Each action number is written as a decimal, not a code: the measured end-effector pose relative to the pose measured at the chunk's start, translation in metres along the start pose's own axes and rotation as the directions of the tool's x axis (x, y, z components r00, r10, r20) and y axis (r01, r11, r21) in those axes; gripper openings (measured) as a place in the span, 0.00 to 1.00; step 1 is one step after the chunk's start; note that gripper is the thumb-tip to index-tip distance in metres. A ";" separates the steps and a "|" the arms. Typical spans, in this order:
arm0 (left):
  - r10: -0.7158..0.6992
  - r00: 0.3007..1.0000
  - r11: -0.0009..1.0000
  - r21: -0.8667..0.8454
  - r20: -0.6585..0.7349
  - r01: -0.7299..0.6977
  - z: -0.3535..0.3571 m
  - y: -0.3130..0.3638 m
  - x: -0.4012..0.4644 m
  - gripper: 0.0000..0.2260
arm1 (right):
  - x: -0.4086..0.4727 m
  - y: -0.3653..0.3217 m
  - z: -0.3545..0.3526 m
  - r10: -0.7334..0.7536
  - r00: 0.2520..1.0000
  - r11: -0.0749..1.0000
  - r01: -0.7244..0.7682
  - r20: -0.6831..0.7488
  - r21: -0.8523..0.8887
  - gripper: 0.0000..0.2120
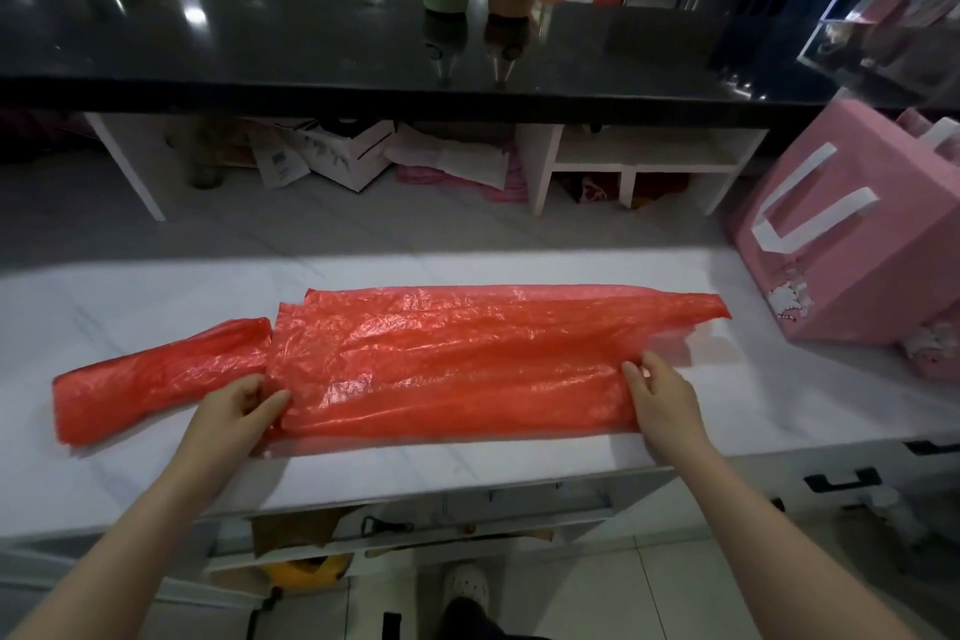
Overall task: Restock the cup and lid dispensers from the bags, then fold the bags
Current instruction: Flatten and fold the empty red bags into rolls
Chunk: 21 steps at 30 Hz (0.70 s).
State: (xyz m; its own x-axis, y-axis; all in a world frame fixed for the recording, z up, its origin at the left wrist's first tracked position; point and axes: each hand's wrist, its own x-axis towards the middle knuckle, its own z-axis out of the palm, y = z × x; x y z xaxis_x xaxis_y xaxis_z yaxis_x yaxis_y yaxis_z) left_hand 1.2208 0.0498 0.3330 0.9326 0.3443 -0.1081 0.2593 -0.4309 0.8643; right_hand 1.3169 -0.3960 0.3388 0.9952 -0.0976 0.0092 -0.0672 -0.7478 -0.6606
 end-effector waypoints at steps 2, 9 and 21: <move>0.034 0.998 0.998 0.049 -0.050 -0.031 0.004 -0.001 -0.001 0.05 | 0.002 -0.002 0.000 -0.004 1.000 1.000 0.004 -0.010 -0.017 0.09; 0.105 0.981 0.922 0.384 -0.162 -0.036 0.018 0.005 0.016 0.05 | -0.002 0.004 -0.002 0.023 0.999 0.993 -0.020 -0.031 0.118 0.17; -0.005 0.970 0.962 0.265 -0.242 0.070 0.020 0.001 0.012 0.09 | 0.013 0.001 0.005 0.023 1.000 0.996 -0.024 -0.009 -0.080 0.13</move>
State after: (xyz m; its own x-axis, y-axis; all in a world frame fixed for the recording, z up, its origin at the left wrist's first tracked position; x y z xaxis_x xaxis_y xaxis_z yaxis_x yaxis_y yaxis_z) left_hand 1.2370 0.0365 0.3222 0.8431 0.5377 0.0098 0.3816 -0.6109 0.6937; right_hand 1.3297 -0.3949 0.3342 0.9927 -0.1205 0.0007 -0.0962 -0.7956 -0.5982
